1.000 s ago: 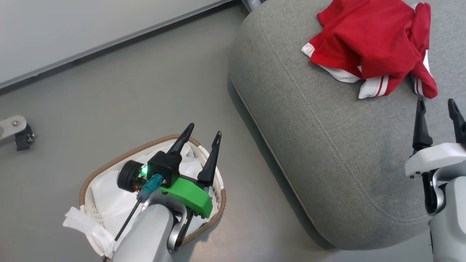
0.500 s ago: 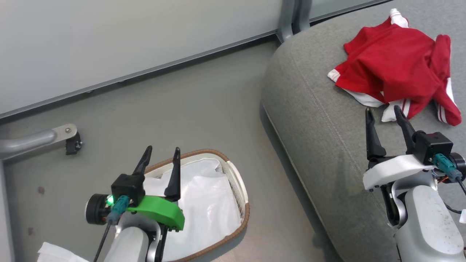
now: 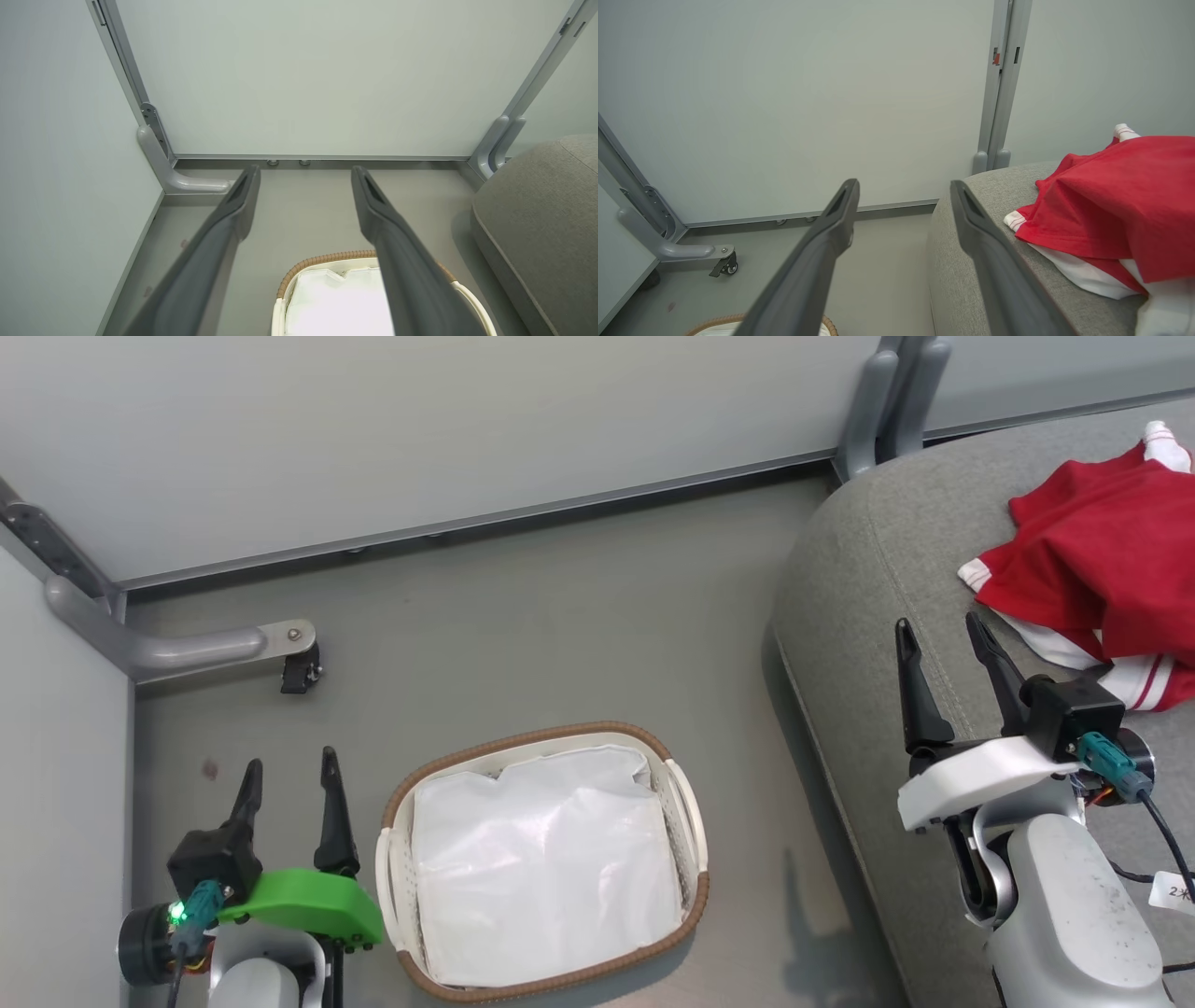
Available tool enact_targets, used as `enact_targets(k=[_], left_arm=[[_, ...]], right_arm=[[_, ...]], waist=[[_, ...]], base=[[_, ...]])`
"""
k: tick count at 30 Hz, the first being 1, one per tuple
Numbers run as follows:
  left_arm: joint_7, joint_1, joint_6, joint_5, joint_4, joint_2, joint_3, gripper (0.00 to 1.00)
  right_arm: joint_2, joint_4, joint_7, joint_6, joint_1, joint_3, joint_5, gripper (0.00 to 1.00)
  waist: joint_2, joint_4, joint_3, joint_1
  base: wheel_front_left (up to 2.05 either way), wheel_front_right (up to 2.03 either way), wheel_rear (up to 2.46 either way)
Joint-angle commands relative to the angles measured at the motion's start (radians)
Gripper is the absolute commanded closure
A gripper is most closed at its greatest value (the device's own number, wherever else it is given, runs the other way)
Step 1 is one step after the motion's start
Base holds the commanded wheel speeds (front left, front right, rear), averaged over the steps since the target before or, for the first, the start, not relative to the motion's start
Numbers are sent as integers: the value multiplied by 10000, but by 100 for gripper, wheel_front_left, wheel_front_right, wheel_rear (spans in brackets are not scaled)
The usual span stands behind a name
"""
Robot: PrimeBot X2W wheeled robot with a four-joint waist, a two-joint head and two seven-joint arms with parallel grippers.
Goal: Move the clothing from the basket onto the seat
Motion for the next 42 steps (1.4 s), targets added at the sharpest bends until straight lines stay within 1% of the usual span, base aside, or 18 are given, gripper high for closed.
enact_targets(k=[1,6,15,16,21,31,42], left_arm=[[-3,176,32,74,-8,11,160,0],[-3,497,-81,-32,24,8,436,0],[-4,925,-369,-305,194,9,485,0],[1,752,-353,-280,172,-6,446,100],[37,812,-361,-343,548,-61,422,100],[579,761,-461,-2201,270,-51,606,100],[1035,764,-554,-3953,-55,-42,722,100]], right_arm=[[-41,39,0,-11,22,8,64,0],[-40,159,0,-11,304,64,152,0],[-39,312,0,-12,767,0,160,0],[0,295,0,0,621,19,113,100],[95,686,49,2,912,14,183,100],[78,440,595,1,1090,-142,2161,100],[61,146,1044,0,1314,-225,4026,100]], waist=[[0,198,-95,0],[0,312,-260,0],[0,360,-514,0],[0,363,-509,0],[0,366,-528,0],[0,405,-609,0],[0,446,-694,0]], base=[[0,0,0],[0,0,0],[0,0,0],[0,0,0],[0,0,0],[0,0,0],[0,0,0]])
